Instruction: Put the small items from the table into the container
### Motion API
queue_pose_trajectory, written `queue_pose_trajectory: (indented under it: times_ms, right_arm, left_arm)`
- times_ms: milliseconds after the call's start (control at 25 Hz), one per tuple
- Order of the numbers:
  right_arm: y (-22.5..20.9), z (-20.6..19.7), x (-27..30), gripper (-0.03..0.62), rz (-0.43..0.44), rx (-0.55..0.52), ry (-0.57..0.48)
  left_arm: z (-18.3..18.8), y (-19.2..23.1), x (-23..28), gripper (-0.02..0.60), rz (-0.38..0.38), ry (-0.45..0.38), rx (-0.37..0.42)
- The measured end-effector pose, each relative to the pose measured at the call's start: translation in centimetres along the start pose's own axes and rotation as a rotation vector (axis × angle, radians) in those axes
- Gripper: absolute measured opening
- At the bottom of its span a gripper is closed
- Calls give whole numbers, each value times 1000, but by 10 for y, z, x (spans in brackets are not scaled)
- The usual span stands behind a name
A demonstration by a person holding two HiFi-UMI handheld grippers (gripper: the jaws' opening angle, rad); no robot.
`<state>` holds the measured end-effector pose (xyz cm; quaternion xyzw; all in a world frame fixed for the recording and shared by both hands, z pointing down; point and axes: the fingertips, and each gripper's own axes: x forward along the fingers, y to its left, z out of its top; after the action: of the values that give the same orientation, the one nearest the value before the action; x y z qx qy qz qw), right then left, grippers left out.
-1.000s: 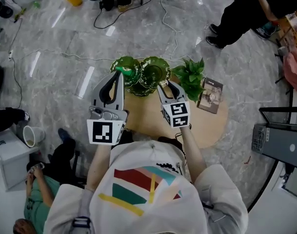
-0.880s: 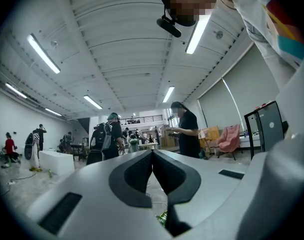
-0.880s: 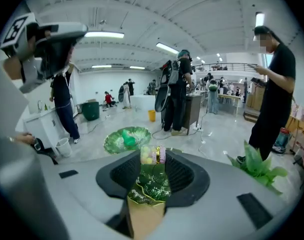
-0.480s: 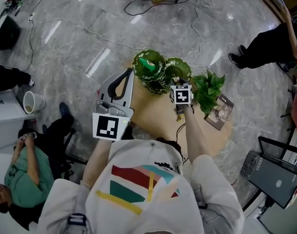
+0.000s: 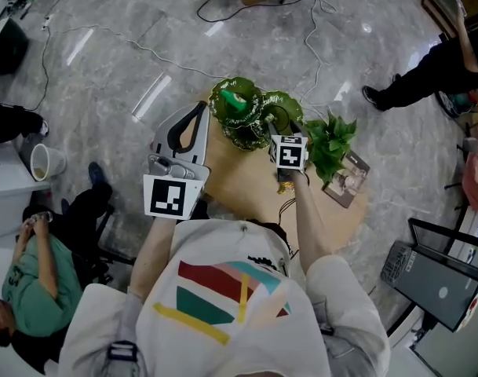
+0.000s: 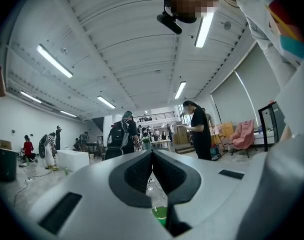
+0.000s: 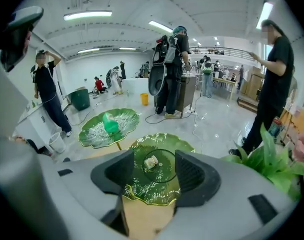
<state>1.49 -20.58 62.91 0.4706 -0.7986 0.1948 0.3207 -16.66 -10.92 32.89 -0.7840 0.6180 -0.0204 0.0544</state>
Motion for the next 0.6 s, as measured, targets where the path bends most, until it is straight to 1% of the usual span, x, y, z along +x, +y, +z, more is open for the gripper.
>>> queue_pose_trajectory:
  times_ms: [80,120,200,240,280,360,440,520,600]
  right_arm:
    - [-2,9,-25,244,-30,31,-45]
    - [0,14,-40,244,-29,42,-70]
    - [8,26,-72,239,-1,60,-131]
    - [11,34,-91,59,9,72,-176]
    - [14,43,-110,11,17,86,-232]
    - [17,62,-148,11,21,112,-338]
    - [17,76,-179,11,3,127,-410]
    - [15,85,-202,11,-14,134,-454]
    - [10,91,-219,11,-35,132,-484]
  left_arm:
    - [5,-1,3,8,-15,-17,-17]
    - [7,-1,5,8,-19,-26,-26]
    - [8,-2,6,8,-28,-42,-38]
    - [7,-4,7,8,-40,-47,-42]
    - [5,-7,8,8,-56,-48,-47]
    - [3,-12,12,8,-87,-58,-56]
    - [6,-16,18,8,-103,-79,-49]
    - [7,-19,22,8,-121,-84,-36]
    - [8,-22,26,8,-134,-86,-39]
